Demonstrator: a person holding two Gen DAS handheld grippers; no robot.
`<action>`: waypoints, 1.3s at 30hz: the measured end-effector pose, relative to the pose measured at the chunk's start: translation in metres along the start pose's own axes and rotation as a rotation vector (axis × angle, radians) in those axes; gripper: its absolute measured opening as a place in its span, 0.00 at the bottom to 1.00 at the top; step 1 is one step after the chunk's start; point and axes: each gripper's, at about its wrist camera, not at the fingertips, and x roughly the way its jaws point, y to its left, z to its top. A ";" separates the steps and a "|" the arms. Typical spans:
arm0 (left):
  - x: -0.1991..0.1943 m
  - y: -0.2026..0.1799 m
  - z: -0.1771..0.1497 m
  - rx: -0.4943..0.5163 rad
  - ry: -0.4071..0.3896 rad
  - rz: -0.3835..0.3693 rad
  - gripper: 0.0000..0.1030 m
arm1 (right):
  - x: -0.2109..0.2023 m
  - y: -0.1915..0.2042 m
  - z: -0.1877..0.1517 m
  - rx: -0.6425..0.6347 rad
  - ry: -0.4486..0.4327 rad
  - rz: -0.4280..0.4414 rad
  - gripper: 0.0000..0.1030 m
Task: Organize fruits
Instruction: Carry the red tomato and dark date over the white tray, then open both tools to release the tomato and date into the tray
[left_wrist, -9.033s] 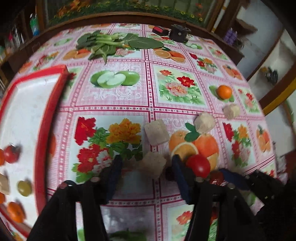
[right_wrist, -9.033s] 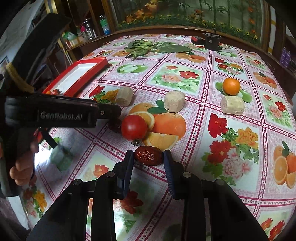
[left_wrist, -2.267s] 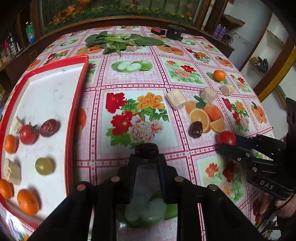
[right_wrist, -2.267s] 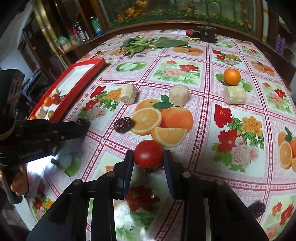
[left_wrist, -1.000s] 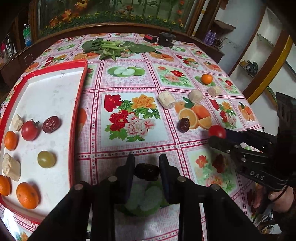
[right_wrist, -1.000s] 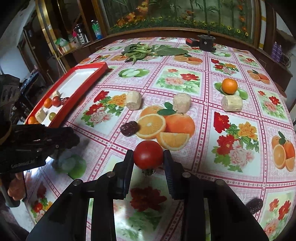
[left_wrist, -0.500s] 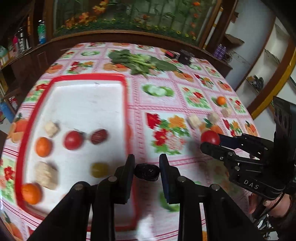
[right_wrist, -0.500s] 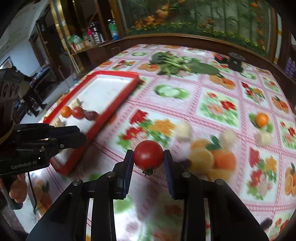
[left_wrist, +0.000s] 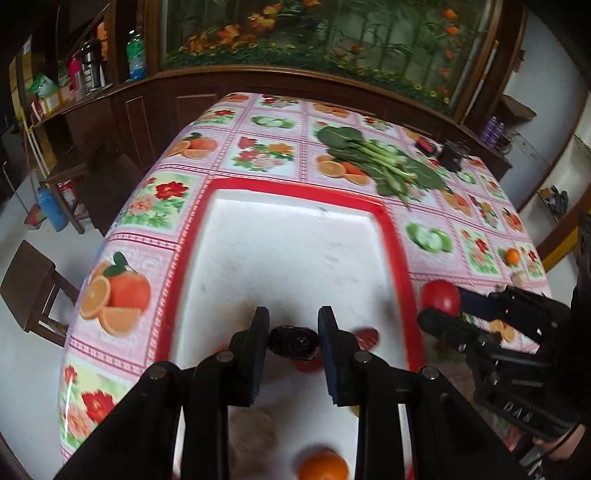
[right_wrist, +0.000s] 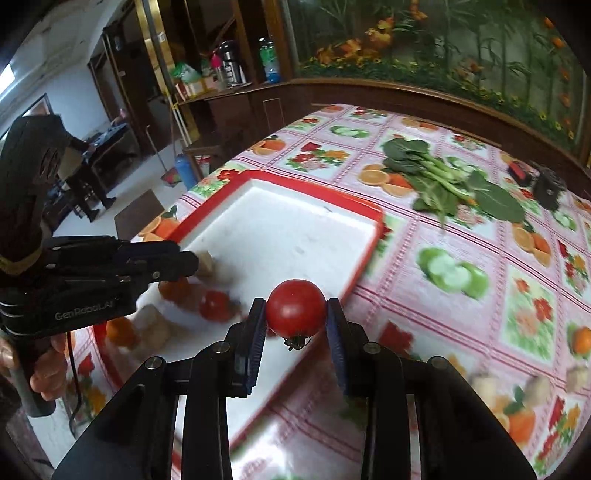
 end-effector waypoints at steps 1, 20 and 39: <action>0.004 0.003 0.004 0.001 0.002 0.008 0.29 | 0.006 0.002 0.003 0.002 0.005 0.002 0.30; 0.065 0.021 0.026 -0.043 0.092 0.011 0.29 | 0.063 0.013 0.012 -0.055 0.103 0.004 0.30; 0.066 0.020 0.023 -0.024 0.107 0.089 0.54 | 0.059 0.011 0.009 -0.047 0.123 -0.024 0.38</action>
